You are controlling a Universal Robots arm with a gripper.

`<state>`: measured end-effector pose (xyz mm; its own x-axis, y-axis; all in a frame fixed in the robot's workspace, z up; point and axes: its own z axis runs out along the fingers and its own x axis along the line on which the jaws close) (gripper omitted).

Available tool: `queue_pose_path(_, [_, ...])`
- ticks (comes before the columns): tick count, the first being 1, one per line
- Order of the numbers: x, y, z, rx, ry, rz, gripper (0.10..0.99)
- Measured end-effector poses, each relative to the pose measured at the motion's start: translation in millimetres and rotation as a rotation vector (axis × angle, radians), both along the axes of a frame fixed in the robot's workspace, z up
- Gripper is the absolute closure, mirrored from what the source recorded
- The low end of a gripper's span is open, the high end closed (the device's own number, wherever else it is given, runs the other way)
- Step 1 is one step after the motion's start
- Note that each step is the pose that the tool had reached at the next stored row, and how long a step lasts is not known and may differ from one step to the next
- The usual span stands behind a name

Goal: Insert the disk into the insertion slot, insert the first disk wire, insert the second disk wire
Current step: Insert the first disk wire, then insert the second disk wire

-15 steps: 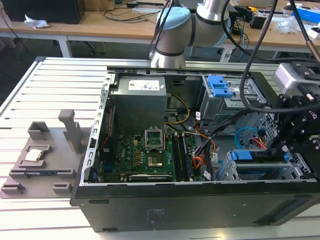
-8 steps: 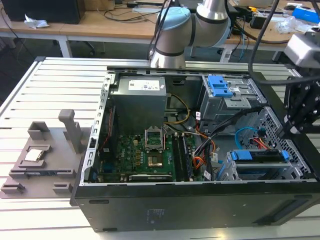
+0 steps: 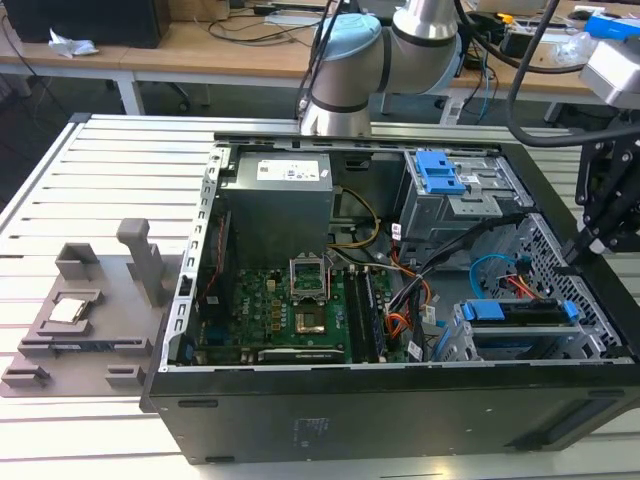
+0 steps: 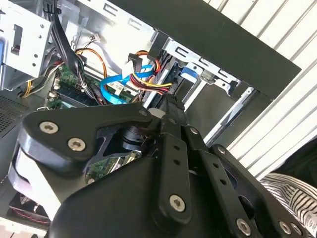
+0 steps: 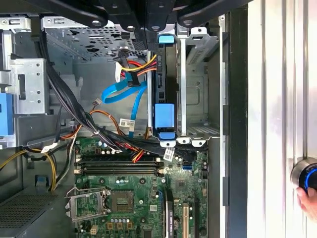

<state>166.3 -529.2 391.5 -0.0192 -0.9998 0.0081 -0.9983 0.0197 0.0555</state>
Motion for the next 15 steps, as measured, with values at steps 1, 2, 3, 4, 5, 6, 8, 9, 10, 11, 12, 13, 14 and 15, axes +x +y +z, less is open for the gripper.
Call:
queue_pose_path(1, [0.0, 0.0, 0.1, 0.000, 0.0000, 0.000, 0.980])
queue_pose_path(2, [0.0, 0.0, 0.2, 0.000, -0.0001, 0.000, 0.980])
queue_pose_path(3, [0.0, 0.0, 0.3, 0.000, 0.0000, 0.000, 0.980])
queue_pose_path(4, [0.0, 0.0, 0.4, 0.000, 0.0000, 0.000, 0.980])
queue_pose_path(5, [0.0, 0.0, 0.5, 0.000, 0.0000, 0.000, 0.980])
queue_pose_path(6, [0.0, 0.0, 0.5, 0.000, 0.0000, 0.000, 0.980])
queue_pose_path(8, [0.0, 0.0, 0.8, 0.000, 0.0000, 0.000, 0.980])
queue_pose_path(9, [0.0, 0.0, 0.9, 0.000, -0.0001, 0.000, 0.973])
queue_pose_path(10, [0.0, 0.0, 1.1, 0.000, 0.0000, 0.000, 0.851])
queue_pose_path(11, [0.0, 0.0, 1.1, 0.000, 0.0000, 0.000, 0.792])
queue_pose_path(12, [0.0, 0.0, 1.2, 0.000, -0.0001, 0.000, 0.792])
queue_pose_path(13, [-2.2, 0.3, 0.9, -0.001, -0.0001, 0.002, 0.725])
queue_pose_path(14, [-6.7, 0.4, -2.9, 0.000, 0.0000, 0.021, 0.725])
queue_pose_path(15, [-8.6, 0.7, -5.1, 0.000, 0.0000, 0.033, 0.725])
